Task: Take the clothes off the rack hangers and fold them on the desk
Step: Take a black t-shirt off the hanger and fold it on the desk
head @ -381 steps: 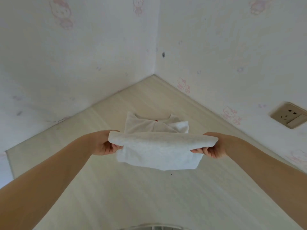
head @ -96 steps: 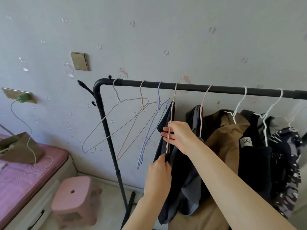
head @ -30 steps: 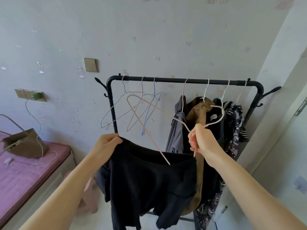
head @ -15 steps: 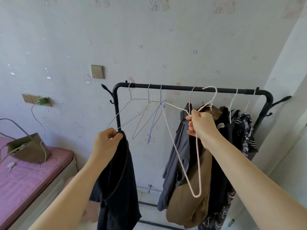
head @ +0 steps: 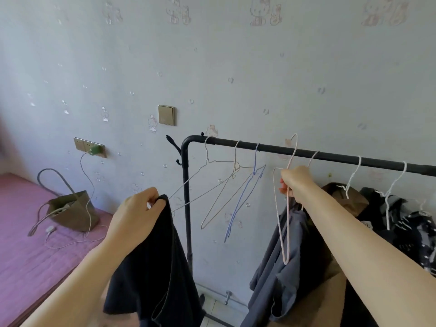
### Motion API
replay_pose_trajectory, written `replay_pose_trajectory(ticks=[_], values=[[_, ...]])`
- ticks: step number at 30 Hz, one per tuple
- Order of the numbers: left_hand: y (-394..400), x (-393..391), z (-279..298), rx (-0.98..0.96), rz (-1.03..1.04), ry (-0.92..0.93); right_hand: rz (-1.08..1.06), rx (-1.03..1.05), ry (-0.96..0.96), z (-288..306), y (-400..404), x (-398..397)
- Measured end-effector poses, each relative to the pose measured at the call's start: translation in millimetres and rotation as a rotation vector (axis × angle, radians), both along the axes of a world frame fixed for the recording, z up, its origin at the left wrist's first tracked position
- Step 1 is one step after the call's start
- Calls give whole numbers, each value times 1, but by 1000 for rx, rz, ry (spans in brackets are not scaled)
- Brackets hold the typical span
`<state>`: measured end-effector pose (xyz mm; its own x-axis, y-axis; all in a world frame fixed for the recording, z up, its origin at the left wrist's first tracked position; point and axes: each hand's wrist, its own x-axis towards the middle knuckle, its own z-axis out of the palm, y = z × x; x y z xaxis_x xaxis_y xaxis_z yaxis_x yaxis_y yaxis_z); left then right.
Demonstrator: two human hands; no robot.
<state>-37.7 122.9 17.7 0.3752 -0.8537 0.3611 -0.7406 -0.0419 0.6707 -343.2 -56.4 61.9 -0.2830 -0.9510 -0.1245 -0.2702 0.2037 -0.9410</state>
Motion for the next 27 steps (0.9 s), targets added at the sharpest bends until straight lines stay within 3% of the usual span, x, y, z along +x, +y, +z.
replay_pose_trajectory(ticks=[13, 17, 21, 27], values=[[-17, -3, 5, -49, 112, 3, 113, 117, 112, -32, -37, 4], [-13, -2, 5, -83, 163, 46, 193, 47, 495, -26, -25, 8], [-5, -2, 11, -157, 229, 143, 237, -103, 648, -5, 0, 27], [24, 8, 34, -232, 312, 198, 542, -178, 484, 10, 74, 85]])
